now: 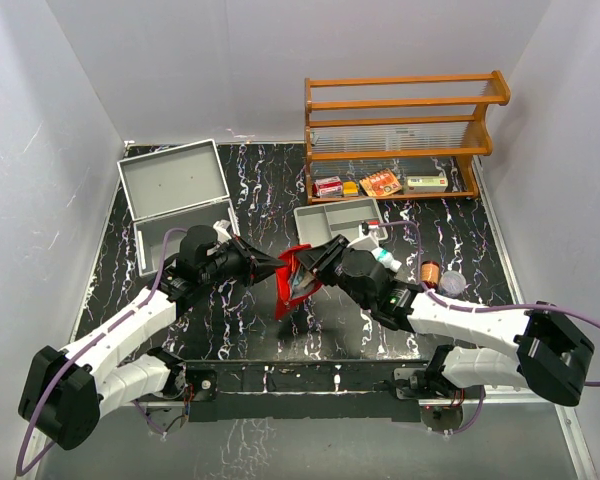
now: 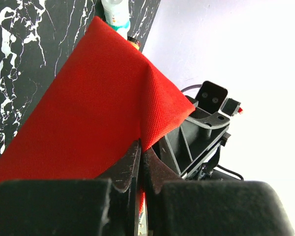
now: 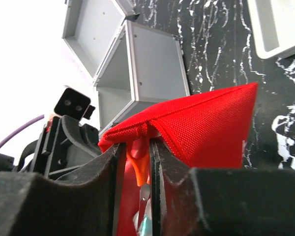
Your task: Organize the medicine kit
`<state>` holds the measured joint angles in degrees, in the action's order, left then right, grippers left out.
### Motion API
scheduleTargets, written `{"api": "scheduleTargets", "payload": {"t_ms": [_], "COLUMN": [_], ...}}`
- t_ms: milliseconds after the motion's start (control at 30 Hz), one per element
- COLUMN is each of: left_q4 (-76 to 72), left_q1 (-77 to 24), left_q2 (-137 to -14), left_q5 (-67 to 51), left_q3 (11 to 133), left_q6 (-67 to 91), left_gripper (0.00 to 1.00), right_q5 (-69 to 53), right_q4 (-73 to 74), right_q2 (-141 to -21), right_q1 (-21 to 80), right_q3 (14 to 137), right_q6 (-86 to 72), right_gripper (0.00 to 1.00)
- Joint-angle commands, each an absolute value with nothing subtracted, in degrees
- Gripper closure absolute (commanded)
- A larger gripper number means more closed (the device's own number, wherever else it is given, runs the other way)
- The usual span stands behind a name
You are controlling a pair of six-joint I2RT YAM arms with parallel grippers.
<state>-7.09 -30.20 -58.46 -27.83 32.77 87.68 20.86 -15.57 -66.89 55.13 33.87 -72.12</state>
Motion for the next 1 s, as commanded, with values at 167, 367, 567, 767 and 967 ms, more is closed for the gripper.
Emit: {"api": "scheduleTargets", "payload": {"t_ms": [167, 367, 567, 767, 967], "left_q4": [-6.13, -4.45, -3.14, -1.32, -0.29], "left_q1": [-30.49, -30.49, -30.42, -30.49, -30.43], "left_q2": [-57.97, -58.95, -59.11, -57.57, -57.66], "left_q5": [-28.8, -28.1, -27.06, -26.35, -28.37], "left_q3": [33.22, 32.61, 31.79, 31.65, 32.83], "left_q6": [86.43, 82.82, 77.98, 73.24, 68.66], "left_gripper": [1.0, 1.0, 1.0, 1.0, 1.0], "right_q5": [25.34, 24.8, 24.73, 26.85, 24.86], "right_q4": [-6.92, 2.64, 18.83, 37.16, 45.57], "right_q2": [-62.67, -58.76, -52.4, -43.43, -39.01], "right_q1": [55.33, 55.32, 55.37, 55.28, 55.29], "right_q3": [38.86, 41.53, 43.33, 42.62, 41.44], "right_q6": [-70.04, -66.18, -62.27, -62.09, -57.31], "right_gripper": [0.72, 0.66, 0.56, 0.48, 0.34]}}
